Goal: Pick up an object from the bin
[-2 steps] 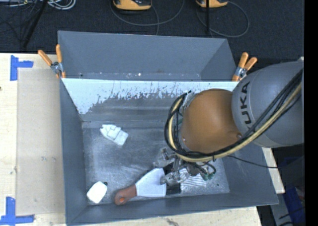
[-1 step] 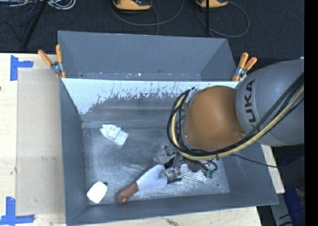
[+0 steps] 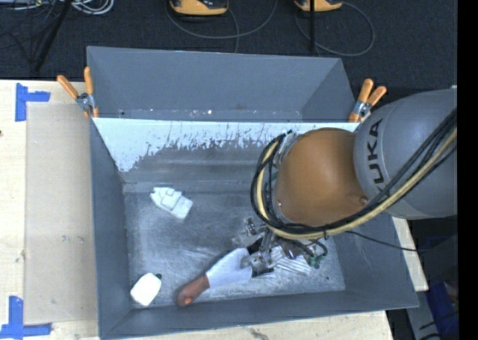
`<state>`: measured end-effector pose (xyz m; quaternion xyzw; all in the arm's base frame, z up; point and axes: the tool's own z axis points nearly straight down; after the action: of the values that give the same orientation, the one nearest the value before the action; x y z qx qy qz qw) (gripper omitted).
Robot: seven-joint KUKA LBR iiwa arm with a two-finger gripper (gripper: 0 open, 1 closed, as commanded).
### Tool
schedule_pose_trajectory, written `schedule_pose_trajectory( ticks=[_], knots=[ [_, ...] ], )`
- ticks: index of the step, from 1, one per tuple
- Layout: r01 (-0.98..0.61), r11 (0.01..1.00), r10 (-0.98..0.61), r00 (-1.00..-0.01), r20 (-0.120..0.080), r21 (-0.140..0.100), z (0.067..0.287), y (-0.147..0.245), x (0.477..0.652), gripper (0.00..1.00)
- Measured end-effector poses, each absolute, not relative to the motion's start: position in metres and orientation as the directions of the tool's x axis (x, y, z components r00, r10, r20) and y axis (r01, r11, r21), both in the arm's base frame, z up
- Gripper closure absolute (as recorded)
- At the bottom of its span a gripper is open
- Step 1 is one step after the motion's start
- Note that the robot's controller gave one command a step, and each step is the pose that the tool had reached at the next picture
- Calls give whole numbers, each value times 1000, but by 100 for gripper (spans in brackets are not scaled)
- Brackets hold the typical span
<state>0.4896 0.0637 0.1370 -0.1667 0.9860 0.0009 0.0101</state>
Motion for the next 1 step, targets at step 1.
schedule_pose_trajectory(
  ticks=[1],
  knots=[
    [-307,952,-307,-952,7,2,177,64,494,100]
  ],
)
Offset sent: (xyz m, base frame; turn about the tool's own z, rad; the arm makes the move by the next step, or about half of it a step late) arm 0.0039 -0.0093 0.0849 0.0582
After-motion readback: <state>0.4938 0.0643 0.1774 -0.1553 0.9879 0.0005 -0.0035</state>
